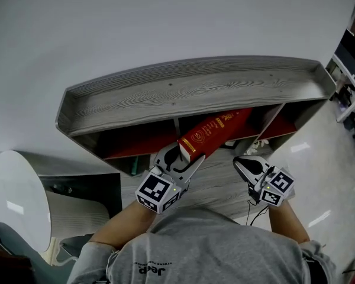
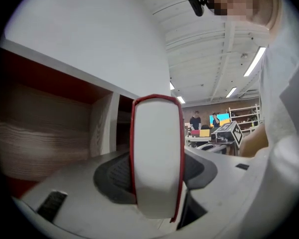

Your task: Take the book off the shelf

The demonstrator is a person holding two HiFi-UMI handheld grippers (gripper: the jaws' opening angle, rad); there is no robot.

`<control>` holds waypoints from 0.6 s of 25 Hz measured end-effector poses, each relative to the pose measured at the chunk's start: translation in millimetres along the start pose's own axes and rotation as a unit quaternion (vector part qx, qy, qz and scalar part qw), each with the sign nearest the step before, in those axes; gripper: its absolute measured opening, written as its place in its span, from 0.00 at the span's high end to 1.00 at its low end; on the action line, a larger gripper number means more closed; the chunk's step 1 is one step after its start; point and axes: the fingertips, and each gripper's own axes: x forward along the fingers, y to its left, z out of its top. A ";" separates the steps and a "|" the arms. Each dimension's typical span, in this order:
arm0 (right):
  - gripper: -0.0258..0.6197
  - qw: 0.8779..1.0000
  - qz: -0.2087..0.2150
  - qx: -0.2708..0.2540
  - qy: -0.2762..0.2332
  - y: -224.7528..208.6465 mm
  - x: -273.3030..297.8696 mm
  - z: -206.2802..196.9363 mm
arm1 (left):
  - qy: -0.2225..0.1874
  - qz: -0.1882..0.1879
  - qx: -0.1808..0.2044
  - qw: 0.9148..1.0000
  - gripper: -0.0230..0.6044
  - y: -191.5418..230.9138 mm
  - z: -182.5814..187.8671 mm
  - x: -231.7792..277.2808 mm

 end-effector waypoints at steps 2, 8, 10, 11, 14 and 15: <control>0.95 1.000 -0.012 0.000 0.000 9.3 0.3 0.9 | -0.003 -0.011 -0.002 1.000 0.56 -0.5 0.6 -10.7; 0.95 0.999 -0.050 -0.001 -0.001 43.3 2.6 1.2 | -0.013 -0.041 -0.007 0.999 0.56 2.0 4.5 -45.6; 0.95 0.997 -0.071 -0.004 -0.007 54.2 2.2 3.7 | -0.016 -0.055 -0.005 0.998 0.56 3.7 5.6 -56.6; 0.95 0.996 -0.084 -0.004 -0.012 59.6 1.1 5.0 | -0.017 -0.062 -0.004 0.998 0.56 4.2 5.7 -62.2; 0.95 0.992 -0.123 -0.001 -0.022 76.4 -6.1 4.0 | -0.022 -0.086 -0.004 0.996 0.56 2.6 4.3 -78.6; 0.95 0.990 -0.136 -0.001 -0.023 81.4 -9.3 2.1 | -0.023 -0.095 -0.005 0.995 0.56 1.1 3.6 -82.6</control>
